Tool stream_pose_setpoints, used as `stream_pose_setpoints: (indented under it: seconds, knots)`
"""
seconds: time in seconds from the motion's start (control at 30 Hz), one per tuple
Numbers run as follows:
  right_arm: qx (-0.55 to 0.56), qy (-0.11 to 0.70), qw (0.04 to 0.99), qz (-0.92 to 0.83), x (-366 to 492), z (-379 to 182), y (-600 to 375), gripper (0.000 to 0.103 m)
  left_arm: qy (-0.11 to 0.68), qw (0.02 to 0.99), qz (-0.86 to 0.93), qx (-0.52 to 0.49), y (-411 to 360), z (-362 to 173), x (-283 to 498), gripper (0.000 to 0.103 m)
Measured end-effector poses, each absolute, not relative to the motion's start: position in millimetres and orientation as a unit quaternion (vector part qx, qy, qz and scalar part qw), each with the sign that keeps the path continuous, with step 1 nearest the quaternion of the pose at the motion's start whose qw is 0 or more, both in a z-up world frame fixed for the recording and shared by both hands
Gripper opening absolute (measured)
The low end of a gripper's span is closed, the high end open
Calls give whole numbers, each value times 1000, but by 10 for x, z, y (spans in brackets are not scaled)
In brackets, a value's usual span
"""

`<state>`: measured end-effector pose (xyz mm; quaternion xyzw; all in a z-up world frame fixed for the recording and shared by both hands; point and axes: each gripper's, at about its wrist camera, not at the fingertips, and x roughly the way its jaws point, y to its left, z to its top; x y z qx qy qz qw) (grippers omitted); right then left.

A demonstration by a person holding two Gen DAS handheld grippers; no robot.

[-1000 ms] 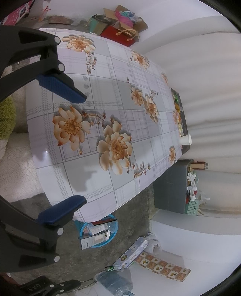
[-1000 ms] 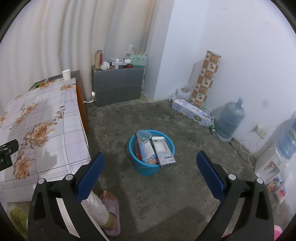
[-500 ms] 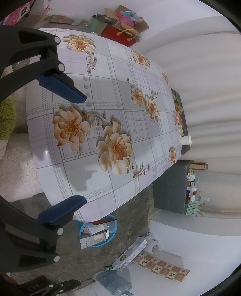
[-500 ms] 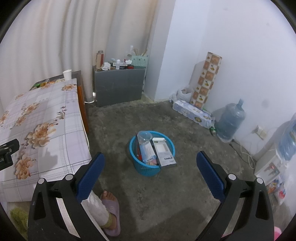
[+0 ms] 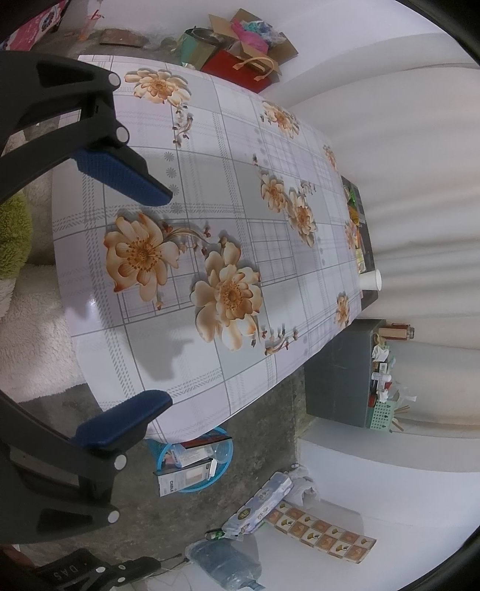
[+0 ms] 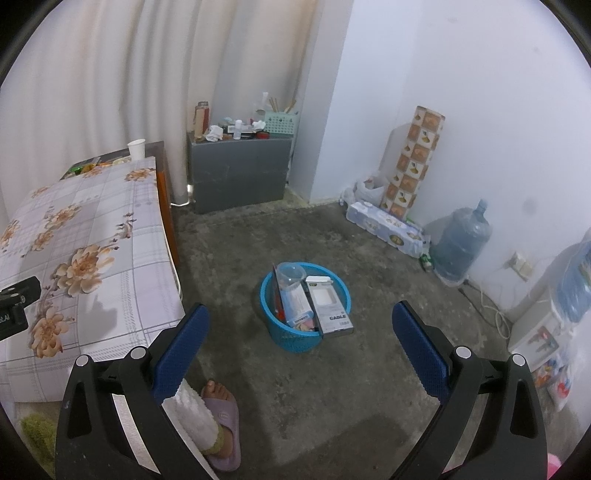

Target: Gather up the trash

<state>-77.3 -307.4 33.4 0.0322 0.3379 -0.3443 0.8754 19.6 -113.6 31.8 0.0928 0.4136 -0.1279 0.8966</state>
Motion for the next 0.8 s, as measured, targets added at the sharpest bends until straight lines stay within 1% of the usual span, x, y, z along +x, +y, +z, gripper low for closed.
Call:
stream_pose_setpoints:
  seconds: [0.8]
  knots:
    - [32,338,875,-345,-770,327,-3067,95,425,892,-128,86,-1147,302,125,98]
